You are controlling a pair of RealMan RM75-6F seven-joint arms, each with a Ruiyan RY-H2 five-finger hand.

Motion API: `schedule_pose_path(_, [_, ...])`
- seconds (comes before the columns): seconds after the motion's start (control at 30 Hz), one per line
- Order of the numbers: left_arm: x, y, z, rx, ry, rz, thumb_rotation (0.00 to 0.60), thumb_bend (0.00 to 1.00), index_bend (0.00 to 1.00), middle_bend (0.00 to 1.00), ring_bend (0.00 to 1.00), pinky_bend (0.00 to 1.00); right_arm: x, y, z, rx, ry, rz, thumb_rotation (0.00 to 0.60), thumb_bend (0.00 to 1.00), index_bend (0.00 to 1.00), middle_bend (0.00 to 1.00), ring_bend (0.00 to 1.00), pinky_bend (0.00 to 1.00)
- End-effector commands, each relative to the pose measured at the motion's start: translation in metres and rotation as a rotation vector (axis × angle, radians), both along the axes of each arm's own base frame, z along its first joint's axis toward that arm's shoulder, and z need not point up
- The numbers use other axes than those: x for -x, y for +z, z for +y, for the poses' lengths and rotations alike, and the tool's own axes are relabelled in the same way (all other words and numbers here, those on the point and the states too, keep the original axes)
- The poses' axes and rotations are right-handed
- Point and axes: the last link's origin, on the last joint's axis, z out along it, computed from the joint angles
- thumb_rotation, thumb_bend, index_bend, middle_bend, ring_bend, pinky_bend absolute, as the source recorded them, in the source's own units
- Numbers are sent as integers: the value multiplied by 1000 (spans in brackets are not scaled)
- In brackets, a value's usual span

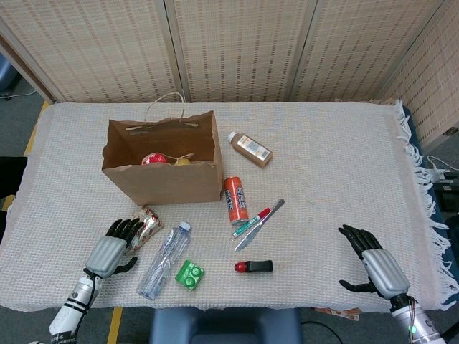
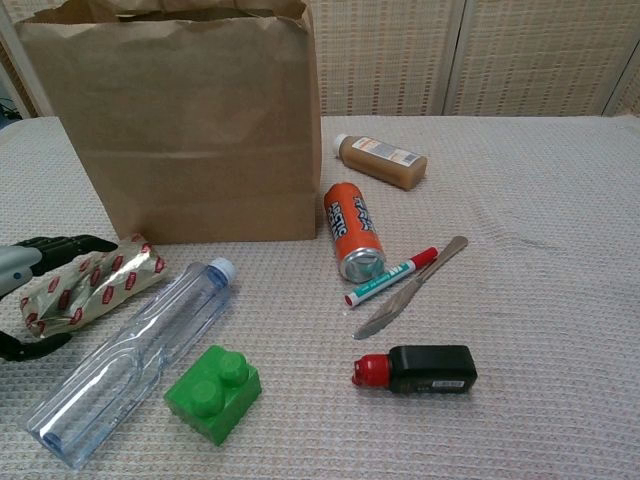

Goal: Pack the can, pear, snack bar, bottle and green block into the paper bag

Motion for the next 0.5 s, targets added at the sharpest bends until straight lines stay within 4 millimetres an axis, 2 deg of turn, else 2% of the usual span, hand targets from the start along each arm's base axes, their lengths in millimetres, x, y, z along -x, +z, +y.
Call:
schedule_pose_path(0.03, [1,-3,2,2,5,2,600,340,0,0,0,31,0,0,0,0,-1,0,600,45,0,0,0,0])
schedule_pose_path(0.17, [10,-4,14,-5,-3,64,600,338,0,0,0,31,1,0,0,-2,-5,-3,600,45,0,0,0,0])
schedule_pose_path(0.5, [17,-4,32,6,-14,125,600,349,0,0,0,33,0,-1,-1,-7,-9,1,600,46,0,0,0,0])
